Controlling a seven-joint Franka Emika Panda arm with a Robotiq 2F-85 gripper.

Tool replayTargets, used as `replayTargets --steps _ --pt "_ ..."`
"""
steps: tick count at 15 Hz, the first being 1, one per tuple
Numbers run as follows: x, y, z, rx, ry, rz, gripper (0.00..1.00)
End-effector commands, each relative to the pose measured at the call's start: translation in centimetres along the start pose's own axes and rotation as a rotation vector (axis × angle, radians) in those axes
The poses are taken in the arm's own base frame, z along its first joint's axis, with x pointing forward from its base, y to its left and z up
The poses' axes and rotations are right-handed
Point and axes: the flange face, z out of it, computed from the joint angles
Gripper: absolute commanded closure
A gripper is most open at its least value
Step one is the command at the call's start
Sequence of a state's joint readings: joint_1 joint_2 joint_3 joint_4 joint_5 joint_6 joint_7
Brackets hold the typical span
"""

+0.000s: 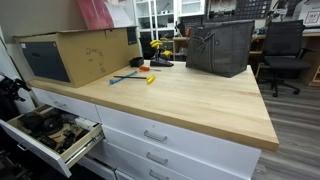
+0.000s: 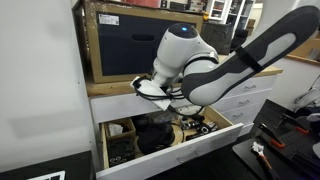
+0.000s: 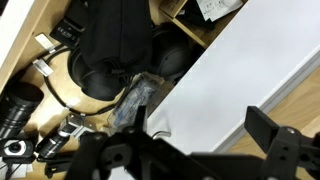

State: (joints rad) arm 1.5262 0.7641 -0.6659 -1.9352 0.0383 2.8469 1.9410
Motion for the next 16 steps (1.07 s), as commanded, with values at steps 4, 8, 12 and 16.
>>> replayTargets --steps 4,8,12,16 --pt "4.1 3.5 -2.1 0.006 -0.118 0.095 0.0" --pt "5.9 5.6 -3.2 -0.019 -0.143 0.083 0.0" --pt "7.6 7.6 -4.3 -0.041 -0.151 0.138 0.0" --pt "10.4 9.3 -4.8 -0.037 -0.102 0.257 0.0"
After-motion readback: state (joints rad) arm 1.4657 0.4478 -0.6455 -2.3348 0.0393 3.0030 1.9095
